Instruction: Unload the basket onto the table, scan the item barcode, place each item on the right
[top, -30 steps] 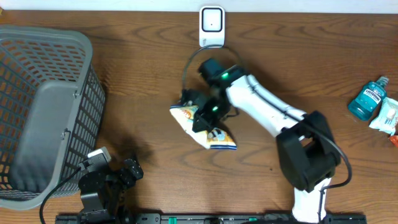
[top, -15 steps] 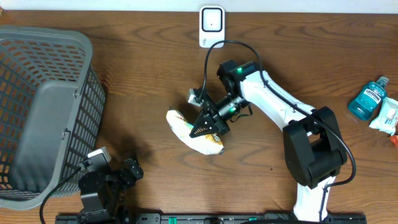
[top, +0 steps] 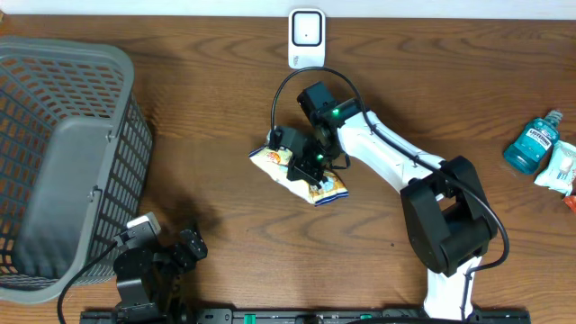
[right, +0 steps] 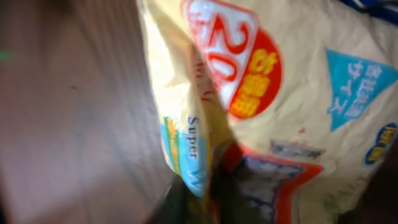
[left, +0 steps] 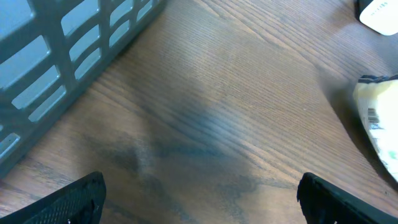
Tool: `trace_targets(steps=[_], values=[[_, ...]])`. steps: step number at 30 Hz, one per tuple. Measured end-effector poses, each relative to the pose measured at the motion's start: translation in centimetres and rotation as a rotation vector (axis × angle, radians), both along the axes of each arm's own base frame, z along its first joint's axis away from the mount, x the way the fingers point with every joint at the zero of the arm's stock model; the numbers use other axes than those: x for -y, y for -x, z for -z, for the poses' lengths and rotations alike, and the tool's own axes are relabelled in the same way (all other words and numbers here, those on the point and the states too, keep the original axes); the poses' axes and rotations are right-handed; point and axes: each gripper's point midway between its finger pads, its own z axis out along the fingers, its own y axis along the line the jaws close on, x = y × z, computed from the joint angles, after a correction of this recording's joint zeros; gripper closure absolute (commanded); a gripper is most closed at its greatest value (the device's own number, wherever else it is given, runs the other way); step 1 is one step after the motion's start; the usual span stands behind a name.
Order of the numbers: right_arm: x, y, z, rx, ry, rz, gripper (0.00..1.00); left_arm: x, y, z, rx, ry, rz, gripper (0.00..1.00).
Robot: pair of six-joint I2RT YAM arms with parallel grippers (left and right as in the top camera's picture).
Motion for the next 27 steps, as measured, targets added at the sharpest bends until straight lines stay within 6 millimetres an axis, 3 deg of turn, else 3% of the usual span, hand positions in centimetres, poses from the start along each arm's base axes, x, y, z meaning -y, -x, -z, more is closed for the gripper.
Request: trace_targets(steps=[4, 7, 10, 16, 17, 18, 19, 23, 27], values=[[-0.3, 0.3, 0.6, 0.021, 0.086, 0.048, 0.19, 0.0, 0.0, 0.0, 0.0, 0.0, 0.0, 0.02], [-0.7, 0.8, 0.5, 0.041, 0.14, 0.068, 0.01, 0.0, 0.0, 0.0, 0.0, 0.0, 0.0, 0.02], [-1.1, 0.9, -1.0, 0.102, 0.191, 0.123, 0.01, 0.0, 0.0, 0.0, 0.0, 0.0, 0.0, 0.02], [-2.5, 0.7, -6.1, 0.27, 0.185, 0.181, 0.01, 0.0, 0.0, 0.0, 0.0, 0.0, 0.0, 0.02], [-2.6, 0.7, -6.2, 0.278, 0.187, 0.18, 0.06, 0.0, 0.0, 0.0, 0.0, 0.0, 0.0, 0.02], [-2.7, 0.8, -6.2, 0.286, 0.194, 0.176, 0.18, 0.0, 0.0, 0.0, 0.0, 0.0, 0.0, 0.02], [-2.6, 0.9, -5.8, 0.291, 0.212, 0.171, 0.24, 0.0, 0.0, 0.0, 0.0, 0.0, 0.0, 0.02], [-1.2, 0.9, -3.7, 0.308, 0.335, 0.207, 0.25, 0.0, 0.0, 0.0, 0.0, 0.0, 0.0, 0.02], [1.0, 0.8, -0.4, 0.355, 0.532, 0.235, 0.23, 0.0, 0.0, 0.0, 0.0, 0.0, 0.0, 0.02]])
